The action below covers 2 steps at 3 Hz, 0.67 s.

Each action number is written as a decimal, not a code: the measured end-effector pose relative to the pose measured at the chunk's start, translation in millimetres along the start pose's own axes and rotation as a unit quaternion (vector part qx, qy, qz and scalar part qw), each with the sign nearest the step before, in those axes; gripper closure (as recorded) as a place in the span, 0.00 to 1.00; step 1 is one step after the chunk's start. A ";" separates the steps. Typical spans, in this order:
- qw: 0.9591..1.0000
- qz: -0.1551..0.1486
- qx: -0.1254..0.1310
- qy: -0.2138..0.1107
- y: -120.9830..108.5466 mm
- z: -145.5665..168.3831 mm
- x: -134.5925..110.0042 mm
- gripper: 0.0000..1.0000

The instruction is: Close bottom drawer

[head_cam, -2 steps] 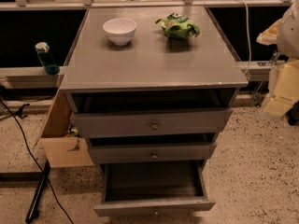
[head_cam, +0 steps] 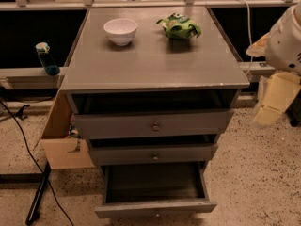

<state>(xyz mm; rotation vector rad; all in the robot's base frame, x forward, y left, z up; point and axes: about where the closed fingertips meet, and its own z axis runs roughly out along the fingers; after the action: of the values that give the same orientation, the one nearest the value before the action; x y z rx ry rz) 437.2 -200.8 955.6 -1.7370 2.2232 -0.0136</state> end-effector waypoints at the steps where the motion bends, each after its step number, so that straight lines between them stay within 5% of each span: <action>1: 0.999 0.029 -0.033 -0.022 16.4 29.7 -0.3 0.00; 2: 0.995 0.072 -0.057 -0.048 35.6 62.9 -0.9 0.00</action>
Offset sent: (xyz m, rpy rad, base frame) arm -0.0261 0.0373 -0.1225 0.2662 0.1842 -0.1745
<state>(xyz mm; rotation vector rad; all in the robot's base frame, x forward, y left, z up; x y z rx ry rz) 419.8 -178.9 889.0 -1.5938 2.3122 0.2295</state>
